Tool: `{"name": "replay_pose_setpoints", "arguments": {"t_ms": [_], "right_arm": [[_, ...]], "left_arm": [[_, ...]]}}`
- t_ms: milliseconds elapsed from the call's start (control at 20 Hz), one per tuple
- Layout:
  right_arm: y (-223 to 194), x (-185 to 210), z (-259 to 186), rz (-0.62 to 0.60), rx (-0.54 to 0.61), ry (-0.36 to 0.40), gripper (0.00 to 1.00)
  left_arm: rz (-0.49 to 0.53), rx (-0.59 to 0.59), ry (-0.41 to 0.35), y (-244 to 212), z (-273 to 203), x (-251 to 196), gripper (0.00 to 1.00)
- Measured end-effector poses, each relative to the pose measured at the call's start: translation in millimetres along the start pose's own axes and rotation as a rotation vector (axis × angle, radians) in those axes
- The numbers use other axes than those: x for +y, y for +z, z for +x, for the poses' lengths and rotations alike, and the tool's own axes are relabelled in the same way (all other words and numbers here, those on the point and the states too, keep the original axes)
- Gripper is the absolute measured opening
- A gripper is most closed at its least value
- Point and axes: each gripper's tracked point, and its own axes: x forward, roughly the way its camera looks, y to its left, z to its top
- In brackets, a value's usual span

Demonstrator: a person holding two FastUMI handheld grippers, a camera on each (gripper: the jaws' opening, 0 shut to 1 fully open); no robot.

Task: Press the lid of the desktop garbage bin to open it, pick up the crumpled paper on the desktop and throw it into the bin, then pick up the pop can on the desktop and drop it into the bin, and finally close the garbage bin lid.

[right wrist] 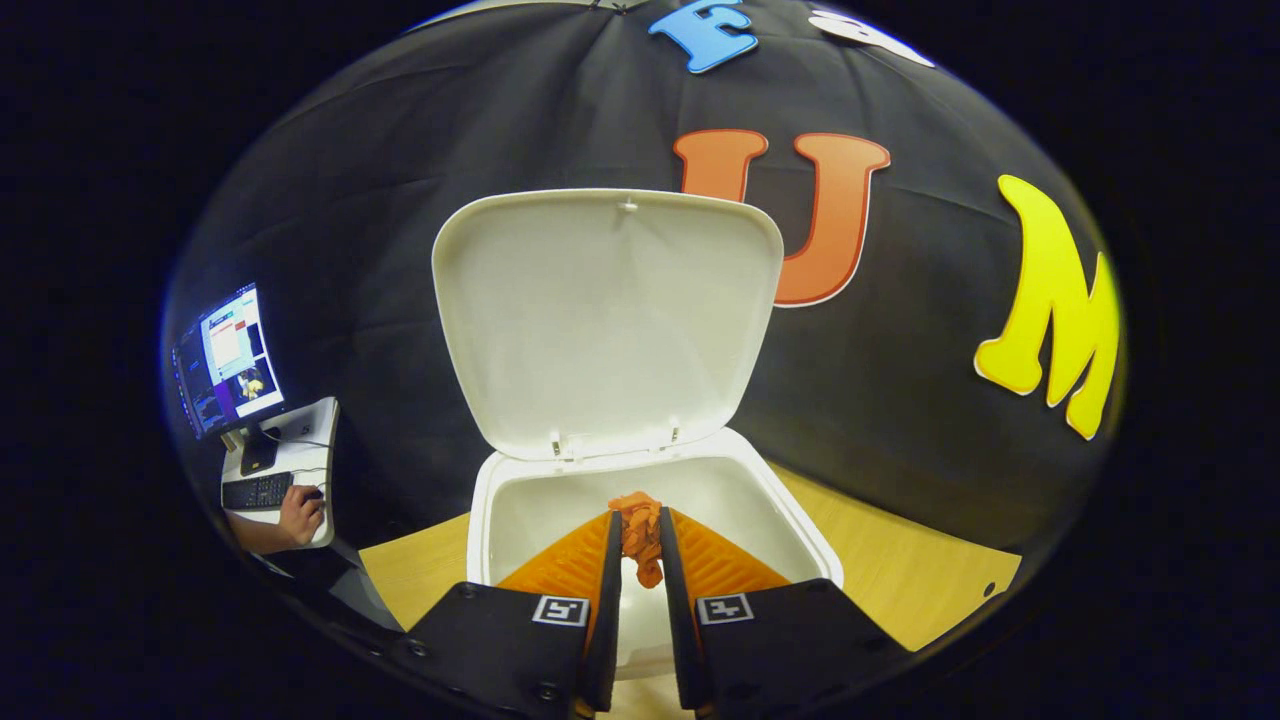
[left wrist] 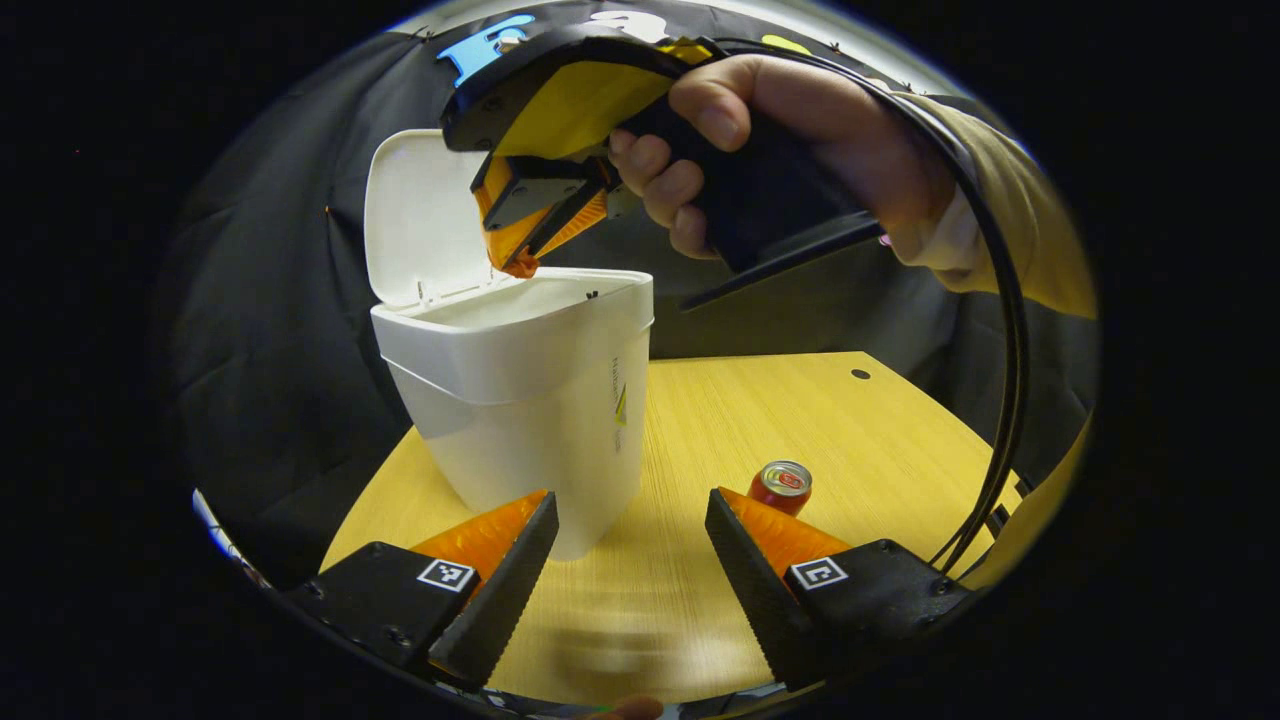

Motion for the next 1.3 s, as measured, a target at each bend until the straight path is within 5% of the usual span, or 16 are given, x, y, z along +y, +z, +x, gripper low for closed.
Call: {"name": "replay_pose_setpoints", "arguments": {"t_ms": [100, 150, 550, 1000, 1300], "right_arm": [[5.6, -2.0, -6.9, 0.023, -0.021, 0.014, 0.25], [8.1, -2.4, -9.4, 0.025, -0.032, 0.027, 0.39], [25.9, -35.3, -47.3, 0.049, -0.118, 0.024, 0.94], [9.3, -103.3, -87.6, 0.136, -0.121, -0.074, 0.94], [-30.6, -136.9, -104.9, 0.174, -0.053, -0.131, 0.94]], "left_arm": [[-0.013, 0.009, -0.007, -0.7, 2.6, -4.1, 0.98], [-0.013, 0.014, -0.011, -0.7, 3.1, -7.7, 0.98], [0.040, 0.040, -0.086, -13.3, 25.1, -34.0, 0.99], [0.149, 0.087, -0.261, -47.6, 54.6, -94.6, 0.99], [0.166, 0.102, -0.297, -74.2, 87.0, -119.7, 0.99]]}}
